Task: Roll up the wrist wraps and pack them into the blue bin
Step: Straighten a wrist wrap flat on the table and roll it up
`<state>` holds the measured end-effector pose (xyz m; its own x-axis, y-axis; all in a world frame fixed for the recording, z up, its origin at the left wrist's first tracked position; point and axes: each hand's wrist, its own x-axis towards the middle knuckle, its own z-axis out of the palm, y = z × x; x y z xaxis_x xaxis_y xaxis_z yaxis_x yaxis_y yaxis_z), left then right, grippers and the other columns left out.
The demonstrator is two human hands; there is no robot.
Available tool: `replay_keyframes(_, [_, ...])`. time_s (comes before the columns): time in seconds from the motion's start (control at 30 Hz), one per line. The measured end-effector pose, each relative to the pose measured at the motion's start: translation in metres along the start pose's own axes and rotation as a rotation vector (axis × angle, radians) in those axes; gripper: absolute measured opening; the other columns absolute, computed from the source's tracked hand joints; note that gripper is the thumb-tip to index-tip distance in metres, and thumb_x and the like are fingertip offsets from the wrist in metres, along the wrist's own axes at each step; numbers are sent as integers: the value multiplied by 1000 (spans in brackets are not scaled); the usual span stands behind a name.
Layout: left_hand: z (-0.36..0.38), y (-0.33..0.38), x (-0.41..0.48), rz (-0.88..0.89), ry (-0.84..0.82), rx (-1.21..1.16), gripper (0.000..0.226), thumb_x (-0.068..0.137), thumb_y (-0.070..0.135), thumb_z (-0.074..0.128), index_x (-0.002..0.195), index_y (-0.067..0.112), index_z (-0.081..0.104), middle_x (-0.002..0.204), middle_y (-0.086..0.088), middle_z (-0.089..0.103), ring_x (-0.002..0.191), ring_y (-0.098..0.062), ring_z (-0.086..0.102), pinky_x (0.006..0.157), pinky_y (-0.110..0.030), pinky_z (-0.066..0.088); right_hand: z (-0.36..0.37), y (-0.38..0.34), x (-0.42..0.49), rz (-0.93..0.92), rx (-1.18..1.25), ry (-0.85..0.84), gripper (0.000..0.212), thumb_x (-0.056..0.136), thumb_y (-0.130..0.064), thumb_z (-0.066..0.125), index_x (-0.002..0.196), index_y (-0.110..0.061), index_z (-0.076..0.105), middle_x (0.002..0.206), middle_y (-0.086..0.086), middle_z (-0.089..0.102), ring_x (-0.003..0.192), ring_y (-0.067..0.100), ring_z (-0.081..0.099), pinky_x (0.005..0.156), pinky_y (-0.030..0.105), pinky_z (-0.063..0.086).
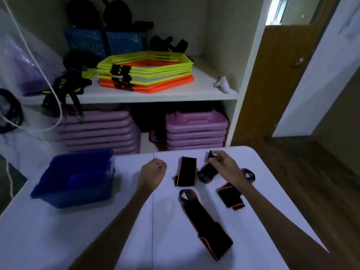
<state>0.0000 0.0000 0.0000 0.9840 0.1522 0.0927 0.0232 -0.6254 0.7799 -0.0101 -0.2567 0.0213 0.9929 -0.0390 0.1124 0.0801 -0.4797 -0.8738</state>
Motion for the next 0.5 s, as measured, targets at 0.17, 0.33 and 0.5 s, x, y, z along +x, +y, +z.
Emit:
replay_keyframes(0.17, [61, -67, -61, -165, -302, 70, 18, 86, 25, 52, 84, 15, 67, 92, -2, 71, 88, -20, 65, 78, -27, 49, 55, 94, -69, 296, -62, -179, 8, 90, -12, 61, 97, -15, 62, 76, 1, 61, 72, 15, 58, 63, 12, 42])
replay_keyframes(0.33, [104, -81, -80, -223, -338, 73, 26, 84, 29, 58, 89, 5, 65, 93, -12, 69, 93, -27, 64, 73, -28, 45, 81, 120, -67, 371, -283, -280, 39, 87, -34, 60, 121, -15, 58, 120, 8, 59, 111, 25, 59, 95, 38, 46])
replay_keyframes(0.5, [131, -67, -89, -153, -268, 303, 46, 80, 46, 61, 117, 19, 59, 121, -4, 58, 118, -22, 48, 92, -36, 42, 95, 121, -59, 371, -591, -390, 47, 86, -30, 56, 130, -13, 47, 124, 13, 46, 117, 34, 48, 88, 45, 48])
